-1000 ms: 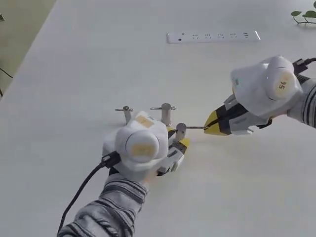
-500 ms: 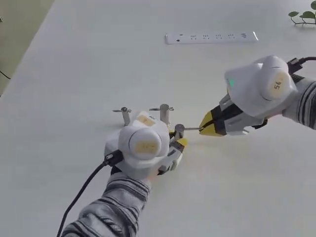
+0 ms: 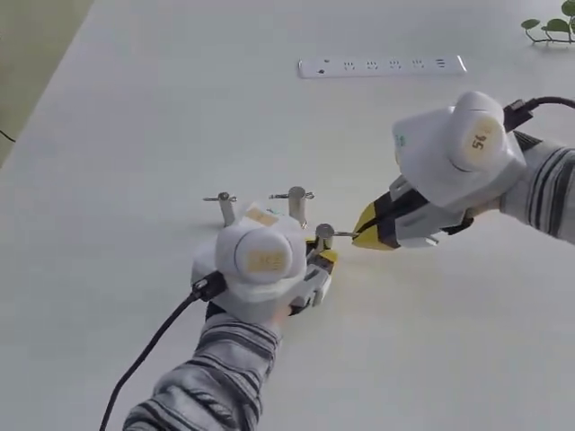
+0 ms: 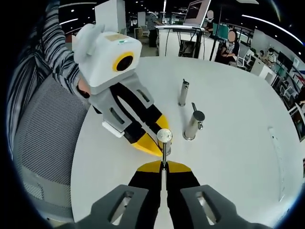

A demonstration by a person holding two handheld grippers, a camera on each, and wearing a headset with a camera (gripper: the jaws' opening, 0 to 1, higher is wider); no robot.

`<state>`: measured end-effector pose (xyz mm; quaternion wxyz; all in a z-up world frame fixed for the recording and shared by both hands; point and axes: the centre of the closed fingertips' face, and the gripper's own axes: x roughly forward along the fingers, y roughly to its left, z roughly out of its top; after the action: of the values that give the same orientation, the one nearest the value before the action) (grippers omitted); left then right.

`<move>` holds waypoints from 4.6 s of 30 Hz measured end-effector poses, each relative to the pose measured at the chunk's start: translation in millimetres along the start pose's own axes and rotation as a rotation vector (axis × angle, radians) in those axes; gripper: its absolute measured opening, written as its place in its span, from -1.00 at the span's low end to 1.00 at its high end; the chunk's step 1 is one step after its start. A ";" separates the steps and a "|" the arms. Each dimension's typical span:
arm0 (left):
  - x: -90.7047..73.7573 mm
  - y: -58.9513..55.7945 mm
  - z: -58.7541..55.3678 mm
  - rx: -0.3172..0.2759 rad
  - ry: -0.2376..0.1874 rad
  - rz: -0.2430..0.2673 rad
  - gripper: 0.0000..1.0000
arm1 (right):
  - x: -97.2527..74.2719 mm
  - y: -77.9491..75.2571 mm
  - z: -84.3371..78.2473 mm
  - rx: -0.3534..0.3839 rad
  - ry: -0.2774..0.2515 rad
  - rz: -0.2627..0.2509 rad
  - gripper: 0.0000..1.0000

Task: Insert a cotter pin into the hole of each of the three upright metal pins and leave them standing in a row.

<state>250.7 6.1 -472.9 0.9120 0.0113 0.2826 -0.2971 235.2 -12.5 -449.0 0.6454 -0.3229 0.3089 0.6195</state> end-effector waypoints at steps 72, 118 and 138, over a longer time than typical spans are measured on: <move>-3.8 3.8 1.0 -0.124 -0.011 0.034 -0.62 | 5.8 -3.2 16.8 0.004 -0.017 -0.078 -1.00; -83.8 30.0 5.4 0.061 -0.042 -0.026 0.22 | 10.3 -12.5 22.2 0.076 -0.058 -0.054 -0.84; -102.2 58.5 10.7 0.041 -0.049 0.032 0.59 | -3.9 -42.3 3.4 0.049 0.008 -0.073 -0.84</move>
<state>220.4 107.0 -419.2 0.9229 0.0274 0.2537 -0.2883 277.3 -13.1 -442.4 0.6741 -0.3203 0.3146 0.5866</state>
